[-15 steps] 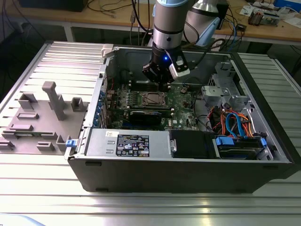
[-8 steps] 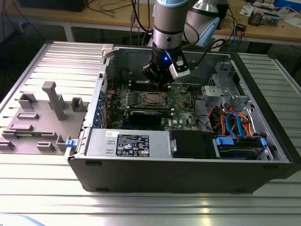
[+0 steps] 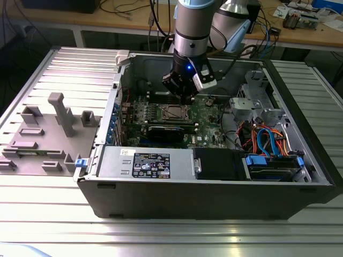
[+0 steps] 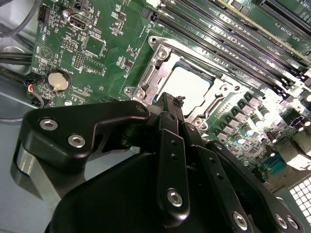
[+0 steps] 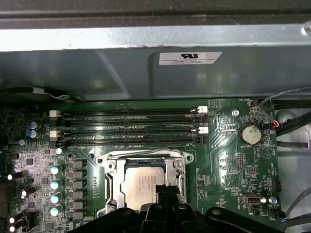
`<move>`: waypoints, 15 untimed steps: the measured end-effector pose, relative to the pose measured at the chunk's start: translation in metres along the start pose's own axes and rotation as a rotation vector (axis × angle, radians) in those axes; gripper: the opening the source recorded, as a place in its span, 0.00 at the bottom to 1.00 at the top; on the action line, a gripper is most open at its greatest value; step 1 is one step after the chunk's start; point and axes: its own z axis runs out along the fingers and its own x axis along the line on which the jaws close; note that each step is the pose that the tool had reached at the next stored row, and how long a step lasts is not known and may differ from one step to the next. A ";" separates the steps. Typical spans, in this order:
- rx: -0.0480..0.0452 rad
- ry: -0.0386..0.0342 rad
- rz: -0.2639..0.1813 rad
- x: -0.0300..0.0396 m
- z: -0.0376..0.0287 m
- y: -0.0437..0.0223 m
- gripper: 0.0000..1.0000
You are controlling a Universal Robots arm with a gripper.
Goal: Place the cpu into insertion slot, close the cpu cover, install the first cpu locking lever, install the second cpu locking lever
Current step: 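Install the second cpu locking lever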
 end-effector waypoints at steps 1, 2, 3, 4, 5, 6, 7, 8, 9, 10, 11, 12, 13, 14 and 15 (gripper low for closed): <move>0.0001 0.0000 0.000 0.0000 -0.0001 0.0000 0.11; 0.0001 0.0001 0.000 0.0000 -0.0003 -0.0001 0.11; 0.0001 0.0000 0.000 0.0000 -0.0006 0.0000 0.11; 0.0002 0.0001 0.000 0.0000 -0.0011 0.0000 0.11; 0.0000 0.0000 0.000 0.0000 -0.0016 0.0001 0.11; -0.0002 -0.0001 0.000 -0.0001 -0.0024 0.0002 0.11; -0.0002 -0.0001 0.000 -0.0001 -0.0024 0.0002 0.11; -0.0001 -0.0001 0.000 -0.0001 -0.0025 0.0002 0.11; 0.0000 0.0000 0.000 0.0000 -0.0025 0.0001 0.11; 0.0004 0.0003 0.000 -0.0001 -0.0027 -0.0006 0.11; 0.0003 0.0002 0.000 -0.0001 -0.0026 -0.0012 0.11; 0.0001 0.0000 0.000 -0.0001 -0.0025 -0.0022 0.11; 0.0001 0.0000 0.000 -0.0001 -0.0025 -0.0030 0.11; 0.0000 0.0000 0.000 -0.0002 -0.0025 -0.0041 0.11; 0.0002 0.0000 0.000 -0.0002 -0.0025 -0.0050 0.11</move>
